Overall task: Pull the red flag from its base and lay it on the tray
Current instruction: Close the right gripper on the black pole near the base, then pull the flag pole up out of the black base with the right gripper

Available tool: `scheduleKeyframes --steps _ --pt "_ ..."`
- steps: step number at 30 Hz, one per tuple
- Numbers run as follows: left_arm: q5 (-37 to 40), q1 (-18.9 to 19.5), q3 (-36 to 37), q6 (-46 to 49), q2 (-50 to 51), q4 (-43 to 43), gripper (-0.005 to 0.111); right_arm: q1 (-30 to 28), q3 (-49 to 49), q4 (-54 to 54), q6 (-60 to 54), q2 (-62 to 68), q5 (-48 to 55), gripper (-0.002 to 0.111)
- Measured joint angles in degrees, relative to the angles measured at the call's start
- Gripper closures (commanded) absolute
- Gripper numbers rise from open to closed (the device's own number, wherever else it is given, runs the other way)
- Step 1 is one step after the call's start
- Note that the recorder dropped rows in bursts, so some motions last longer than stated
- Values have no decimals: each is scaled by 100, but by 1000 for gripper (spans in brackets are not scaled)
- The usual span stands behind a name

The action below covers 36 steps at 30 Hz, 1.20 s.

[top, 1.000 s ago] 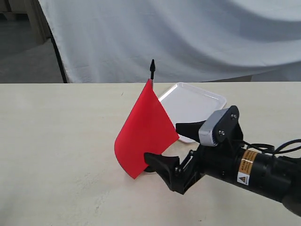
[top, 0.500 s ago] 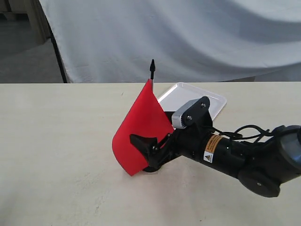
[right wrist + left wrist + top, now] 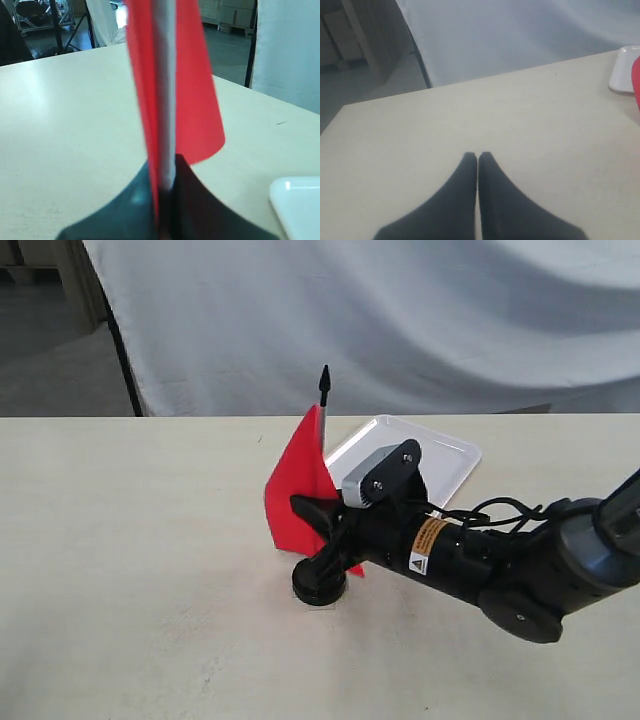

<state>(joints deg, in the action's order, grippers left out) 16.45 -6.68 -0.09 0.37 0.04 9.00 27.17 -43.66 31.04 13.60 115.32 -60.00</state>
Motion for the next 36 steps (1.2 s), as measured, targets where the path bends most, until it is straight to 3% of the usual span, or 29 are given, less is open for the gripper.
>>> scheduleKeyframes --steps 8,11,13,15,18,23,25,30,36 --pt "0 0 0 0 0 12 105 -71 163 448 -95 -1469 295 109" --pt "0 0 0 0 0 12 105 -263 94 -112 -919 -2343 1092 109" --pt "0 0 0 0 0 12 105 -375 -221 -983 -2242 -2636 2230 109" --pt "0 0 0 0 0 12 105 -472 -796 -2123 -4401 -2542 3507 109" --pt "0 0 0 0 0 12 105 -473 -1406 -3676 -7219 -1927 4452 109" --pt "0 0 0 0 0 12 105 -473 -1825 -5662 -11286 -907 3746 109" --pt "0 0 0 0 0 12 105 -473 -2006 -6004 -12196 -571 3432 109" --pt "0 0 0 0 0 12 105 -473 -2455 -6173 -13322 253 3056 109" --pt "-4 0 0 0 0 12 105 -473 -2891 -6047 -13495 991 2961 109"
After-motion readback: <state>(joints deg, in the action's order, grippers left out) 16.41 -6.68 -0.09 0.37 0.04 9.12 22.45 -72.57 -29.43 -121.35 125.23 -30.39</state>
